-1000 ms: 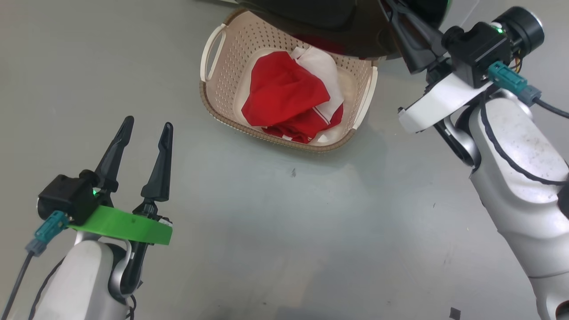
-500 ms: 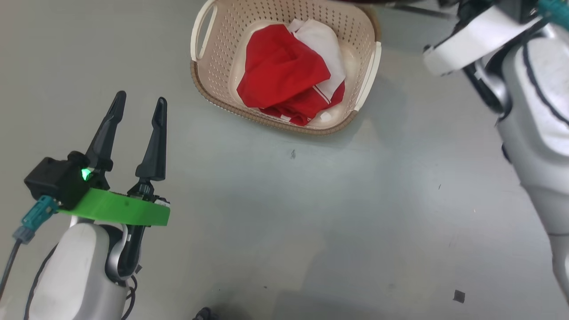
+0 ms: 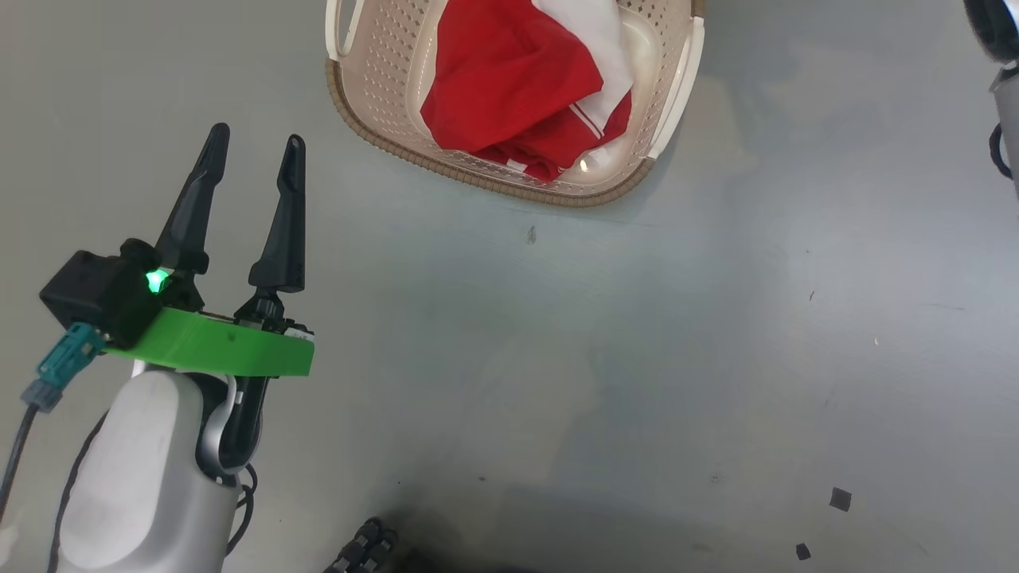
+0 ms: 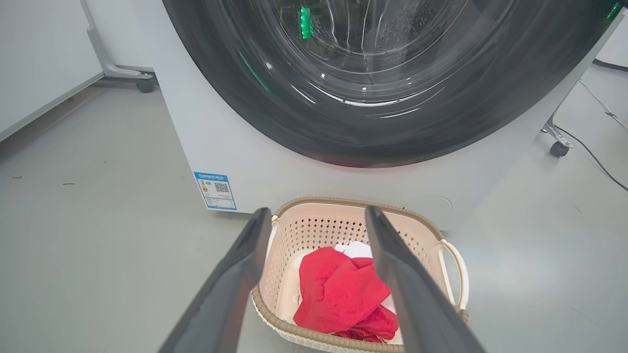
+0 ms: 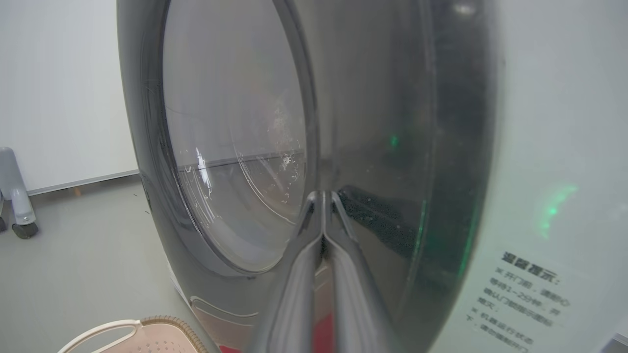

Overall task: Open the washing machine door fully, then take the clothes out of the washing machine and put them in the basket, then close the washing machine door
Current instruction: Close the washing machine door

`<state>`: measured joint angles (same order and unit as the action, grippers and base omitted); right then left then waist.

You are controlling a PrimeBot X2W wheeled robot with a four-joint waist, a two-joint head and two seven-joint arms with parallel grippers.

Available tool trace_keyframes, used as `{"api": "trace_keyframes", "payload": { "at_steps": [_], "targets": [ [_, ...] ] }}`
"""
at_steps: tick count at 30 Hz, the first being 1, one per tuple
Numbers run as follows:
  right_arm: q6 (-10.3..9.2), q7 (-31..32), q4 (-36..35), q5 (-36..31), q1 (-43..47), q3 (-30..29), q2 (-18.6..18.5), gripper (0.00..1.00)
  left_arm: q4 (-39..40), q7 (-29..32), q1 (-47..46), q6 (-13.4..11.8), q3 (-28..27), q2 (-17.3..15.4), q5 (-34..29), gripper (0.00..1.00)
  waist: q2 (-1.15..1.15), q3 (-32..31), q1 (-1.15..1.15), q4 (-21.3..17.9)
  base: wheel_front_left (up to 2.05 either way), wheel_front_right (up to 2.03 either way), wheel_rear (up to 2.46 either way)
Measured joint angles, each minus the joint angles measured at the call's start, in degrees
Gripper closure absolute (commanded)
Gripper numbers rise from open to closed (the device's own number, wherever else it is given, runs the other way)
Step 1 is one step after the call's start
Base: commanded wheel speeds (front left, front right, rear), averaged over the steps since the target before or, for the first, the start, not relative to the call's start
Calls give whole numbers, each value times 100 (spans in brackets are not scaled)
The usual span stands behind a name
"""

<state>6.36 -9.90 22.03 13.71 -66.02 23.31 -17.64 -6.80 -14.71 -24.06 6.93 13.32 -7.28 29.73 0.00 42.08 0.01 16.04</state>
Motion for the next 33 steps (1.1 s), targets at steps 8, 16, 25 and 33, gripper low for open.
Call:
{"api": "trace_keyframes", "payload": {
  "at_steps": [8, 16, 25, 33],
  "targets": [
    [-257, -205, 207, -181, -287, -133, 49, 100, -12, 0, -125, 1, 97, 54, 8, 0, 0, 160, 0, 54, 0, 0, 0],
    [-408, -309, 465, -181, -373, -158, 277, 100, -64, 0, -158, 1, 137, 34, 8, 0, 0, 172, 0, 47, 0, 0, 0],
    [-447, -404, 911, -181, -312, -103, 341, 100, -236, 0, -185, 13, 185, 30, -1, 0, 0, -46, 0, 0, 0, 0, 0],
    [-449, -454, 1227, -175, 155, -96, 294, 100, -400, 0, -183, 27, 121, -49, -51, 0, 0, -407, 0, -59, 0, 0, 0]
  ]
}}
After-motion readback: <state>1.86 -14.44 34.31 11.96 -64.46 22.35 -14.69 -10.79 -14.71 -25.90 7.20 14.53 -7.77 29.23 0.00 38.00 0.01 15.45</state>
